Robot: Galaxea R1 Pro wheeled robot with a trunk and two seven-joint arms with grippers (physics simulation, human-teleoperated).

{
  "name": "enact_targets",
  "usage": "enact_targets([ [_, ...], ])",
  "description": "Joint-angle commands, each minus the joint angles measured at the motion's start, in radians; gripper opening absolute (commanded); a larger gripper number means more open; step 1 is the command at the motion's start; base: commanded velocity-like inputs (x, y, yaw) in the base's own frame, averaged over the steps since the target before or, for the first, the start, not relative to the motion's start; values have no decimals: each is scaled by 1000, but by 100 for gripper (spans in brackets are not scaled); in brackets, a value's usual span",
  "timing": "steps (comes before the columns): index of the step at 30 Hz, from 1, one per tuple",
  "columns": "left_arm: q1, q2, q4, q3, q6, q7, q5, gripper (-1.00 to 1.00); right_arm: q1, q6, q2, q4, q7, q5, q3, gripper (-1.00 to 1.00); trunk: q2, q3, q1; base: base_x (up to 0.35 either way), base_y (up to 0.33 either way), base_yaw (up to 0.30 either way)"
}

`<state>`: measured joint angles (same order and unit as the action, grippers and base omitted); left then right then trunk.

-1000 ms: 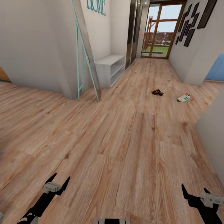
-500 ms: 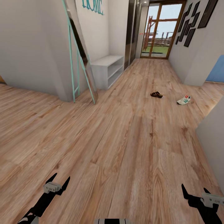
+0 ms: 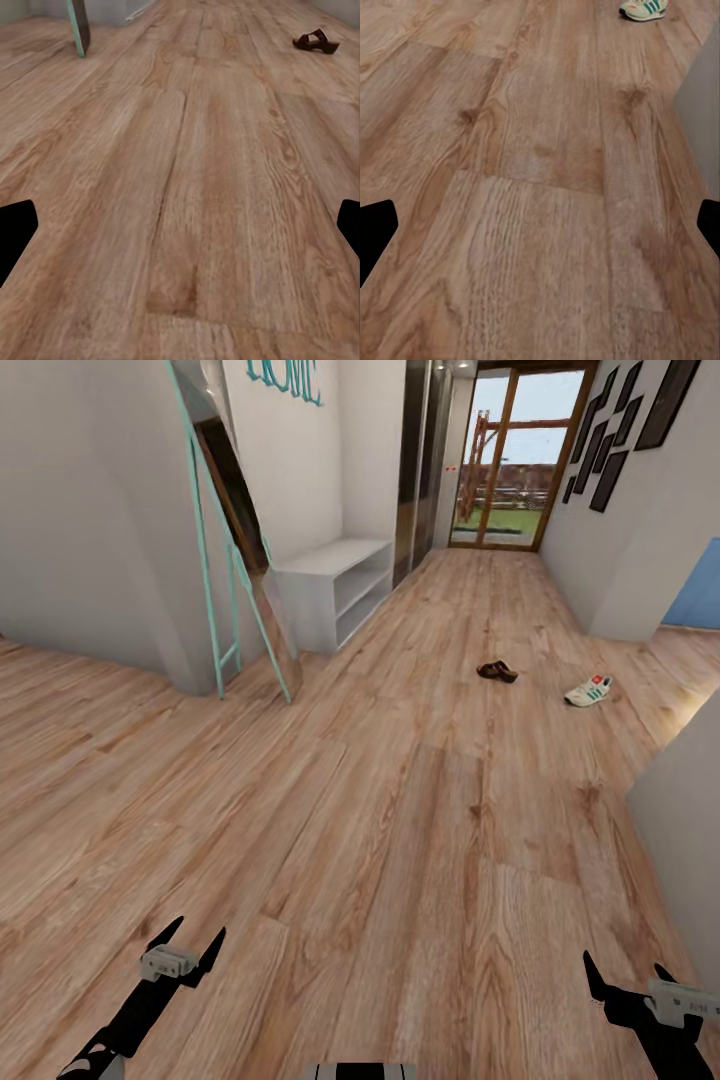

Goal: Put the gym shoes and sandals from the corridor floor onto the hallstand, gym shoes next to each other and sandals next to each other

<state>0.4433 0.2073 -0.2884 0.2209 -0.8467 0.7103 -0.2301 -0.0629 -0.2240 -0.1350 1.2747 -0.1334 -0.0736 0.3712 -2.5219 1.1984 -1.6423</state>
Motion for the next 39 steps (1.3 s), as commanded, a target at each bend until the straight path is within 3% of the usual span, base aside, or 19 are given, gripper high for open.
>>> enact_targets([
  [1, 0, 0, 0, 0, 0, 0, 0, 100, 0, 0, 0, 0, 0, 0, 0, 100, 0, 0, 0, 253, -215, 0],
  [24, 0, 1, 0, 1, 0, 0, 0, 100, 0, 0, 6, 1, 0, 0, 0, 100, 0, 0, 0, 254, -212, 0],
  [39, 0, 1, 0, 1, 0, 0, 0, 100, 0, 0, 6, 1, 0, 0, 0, 100, 0, 0, 0, 295, -126, 0],
])
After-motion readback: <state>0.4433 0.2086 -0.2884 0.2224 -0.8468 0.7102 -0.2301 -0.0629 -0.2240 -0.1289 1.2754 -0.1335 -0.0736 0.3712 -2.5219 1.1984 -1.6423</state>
